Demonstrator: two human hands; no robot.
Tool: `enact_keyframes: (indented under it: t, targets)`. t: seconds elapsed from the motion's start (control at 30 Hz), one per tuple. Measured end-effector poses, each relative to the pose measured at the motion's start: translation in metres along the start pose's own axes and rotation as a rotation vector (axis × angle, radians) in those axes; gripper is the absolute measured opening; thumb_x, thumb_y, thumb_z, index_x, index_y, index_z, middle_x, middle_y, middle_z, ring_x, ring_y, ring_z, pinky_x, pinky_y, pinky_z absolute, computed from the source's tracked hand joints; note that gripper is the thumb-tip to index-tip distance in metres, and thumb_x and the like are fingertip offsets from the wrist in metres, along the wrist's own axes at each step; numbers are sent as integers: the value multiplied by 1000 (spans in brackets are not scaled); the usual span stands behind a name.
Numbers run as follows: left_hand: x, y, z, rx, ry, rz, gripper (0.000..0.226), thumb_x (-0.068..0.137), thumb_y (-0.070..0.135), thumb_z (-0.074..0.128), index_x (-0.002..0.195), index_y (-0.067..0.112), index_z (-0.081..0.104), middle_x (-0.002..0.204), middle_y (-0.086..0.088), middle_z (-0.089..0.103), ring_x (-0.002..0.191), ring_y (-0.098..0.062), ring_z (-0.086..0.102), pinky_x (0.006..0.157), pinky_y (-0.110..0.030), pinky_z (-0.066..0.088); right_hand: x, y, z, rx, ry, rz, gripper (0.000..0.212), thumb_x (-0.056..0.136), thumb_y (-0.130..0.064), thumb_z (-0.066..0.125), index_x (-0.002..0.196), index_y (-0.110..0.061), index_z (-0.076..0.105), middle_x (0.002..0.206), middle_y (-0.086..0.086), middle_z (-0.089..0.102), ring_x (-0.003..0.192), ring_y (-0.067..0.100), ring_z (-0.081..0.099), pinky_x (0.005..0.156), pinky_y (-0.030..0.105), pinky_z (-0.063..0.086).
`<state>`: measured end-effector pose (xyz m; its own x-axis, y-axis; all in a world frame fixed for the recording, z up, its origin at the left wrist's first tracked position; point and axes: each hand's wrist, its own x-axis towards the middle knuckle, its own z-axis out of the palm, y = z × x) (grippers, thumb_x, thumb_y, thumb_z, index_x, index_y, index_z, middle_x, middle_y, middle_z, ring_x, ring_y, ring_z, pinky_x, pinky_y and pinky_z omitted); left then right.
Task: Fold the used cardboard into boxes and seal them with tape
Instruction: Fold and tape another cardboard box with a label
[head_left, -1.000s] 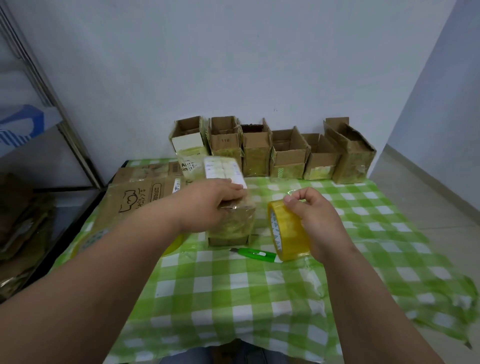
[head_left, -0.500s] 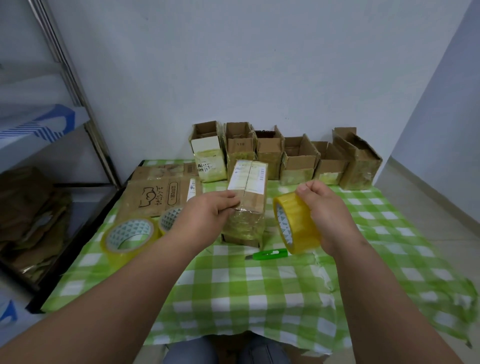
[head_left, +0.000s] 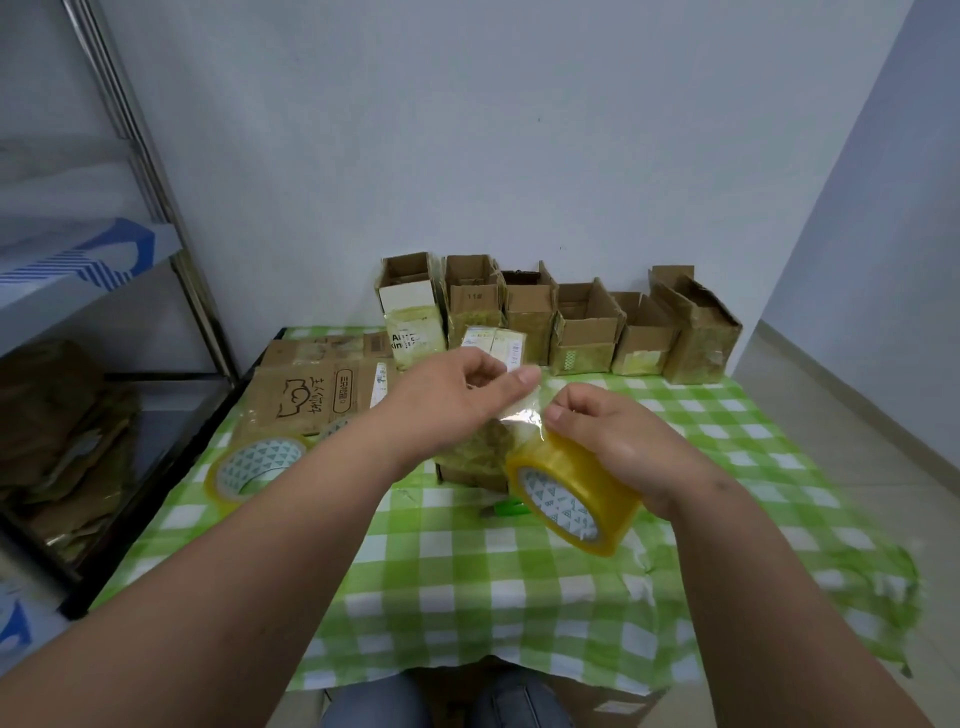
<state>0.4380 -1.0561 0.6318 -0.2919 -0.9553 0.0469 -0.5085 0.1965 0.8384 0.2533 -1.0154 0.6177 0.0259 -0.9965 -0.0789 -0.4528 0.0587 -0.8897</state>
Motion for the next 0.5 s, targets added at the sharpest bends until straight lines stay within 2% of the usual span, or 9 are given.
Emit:
enact_keyframes:
  t: [0.1, 0.2, 0.27, 0.33, 0.4, 0.5]
  targets:
    - [0, 0, 4, 22, -62, -16, 33, 81, 48, 75, 95, 19, 70, 88, 6, 73, 81, -8, 67, 67, -23, 51, -5, -4, 2, -61, -28, -12, 23, 98, -36, 57, 81, -21, 59, 76, -1, 59, 71, 16, 53, 65, 32, 41]
    - [-3, -2, 2, -135, -76, -38, 15, 88, 17, 73, 81, 6, 65, 71, -1, 71, 66, -12, 64, 58, -20, 50, -9, -5, 4, -90, -37, -20, 19, 97, -36, 59, 83, -24, 62, 78, -3, 60, 70, 14, 54, 65, 29, 42]
    - [-7, -1, 0, -168, -88, -49, 17, 90, 11, 69, 76, 10, 61, 66, -1, 68, 63, -11, 62, 58, -21, 51, -11, -4, 5, -104, -44, -40, 14, 95, -36, 62, 87, -24, 63, 77, -4, 60, 69, 13, 53, 63, 28, 42]
    - [-9, -2, -3, -160, -81, -57, 17, 93, 12, 65, 77, 12, 60, 67, -1, 68, 67, -14, 62, 67, -31, 54, -12, -3, 5, -80, -81, -51, 11, 89, -37, 70, 93, -28, 65, 79, -5, 62, 69, 13, 59, 62, 29, 46]
    - [-9, -3, -7, -150, -49, -62, 15, 95, 14, 62, 81, 11, 60, 71, -3, 68, 72, -17, 64, 74, -39, 58, -13, -2, 5, 6, -149, -32, 31, 75, -39, 82, 101, -36, 66, 95, -2, 70, 83, 19, 70, 73, 36, 57]
    - [-11, -1, -16, -133, -1, -71, 15, 97, 14, 60, 83, 9, 60, 73, -6, 66, 72, -17, 64, 75, -41, 59, -12, 6, 5, 167, -269, -29, 76, 58, -34, 89, 127, -38, 57, 121, -1, 69, 111, 19, 67, 99, 43, 52]
